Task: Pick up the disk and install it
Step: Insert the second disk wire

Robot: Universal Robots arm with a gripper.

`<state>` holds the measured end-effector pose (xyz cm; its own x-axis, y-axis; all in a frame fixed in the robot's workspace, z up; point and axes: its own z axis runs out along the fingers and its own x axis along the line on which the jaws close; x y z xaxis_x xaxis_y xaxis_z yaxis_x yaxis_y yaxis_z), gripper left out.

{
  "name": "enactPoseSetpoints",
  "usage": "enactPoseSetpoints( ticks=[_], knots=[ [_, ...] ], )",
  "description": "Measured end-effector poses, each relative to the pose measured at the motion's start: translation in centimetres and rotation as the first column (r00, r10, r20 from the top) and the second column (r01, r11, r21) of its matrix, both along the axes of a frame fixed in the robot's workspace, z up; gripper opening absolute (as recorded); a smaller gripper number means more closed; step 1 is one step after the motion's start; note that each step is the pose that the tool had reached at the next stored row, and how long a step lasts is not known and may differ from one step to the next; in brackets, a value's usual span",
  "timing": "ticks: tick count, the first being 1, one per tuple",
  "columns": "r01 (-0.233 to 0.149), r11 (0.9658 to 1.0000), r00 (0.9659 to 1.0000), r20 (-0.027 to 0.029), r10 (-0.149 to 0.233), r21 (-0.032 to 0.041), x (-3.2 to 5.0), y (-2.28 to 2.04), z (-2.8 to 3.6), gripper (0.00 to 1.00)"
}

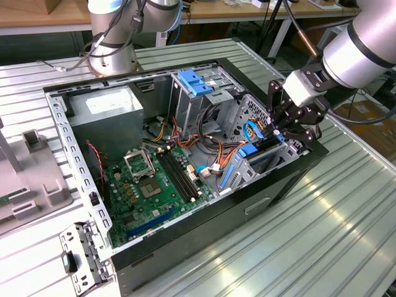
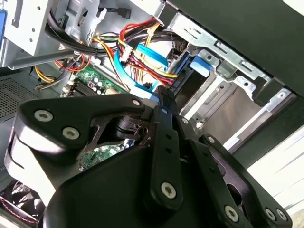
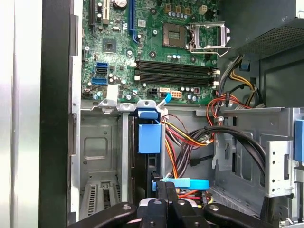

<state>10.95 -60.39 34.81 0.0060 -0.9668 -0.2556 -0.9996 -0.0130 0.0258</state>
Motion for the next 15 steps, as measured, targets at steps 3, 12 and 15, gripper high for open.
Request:
enactPoseSetpoints(
  ticks=[3,12,15],
  knots=[
    [0.000,1.0000,1.0000,-0.0004,0.000,-0.0001,0.02,-0.01,-0.26,0.11],
    [0.000,1.0000,1.0000,-0.0007,0.000,-0.0002,0.04,-0.03,-0.86,0.11],
    [0.000,1.0000,1.0000,-0.0008,0.000,0.0024,0.12,-0.03,-0.50,0.11]
  ],
)
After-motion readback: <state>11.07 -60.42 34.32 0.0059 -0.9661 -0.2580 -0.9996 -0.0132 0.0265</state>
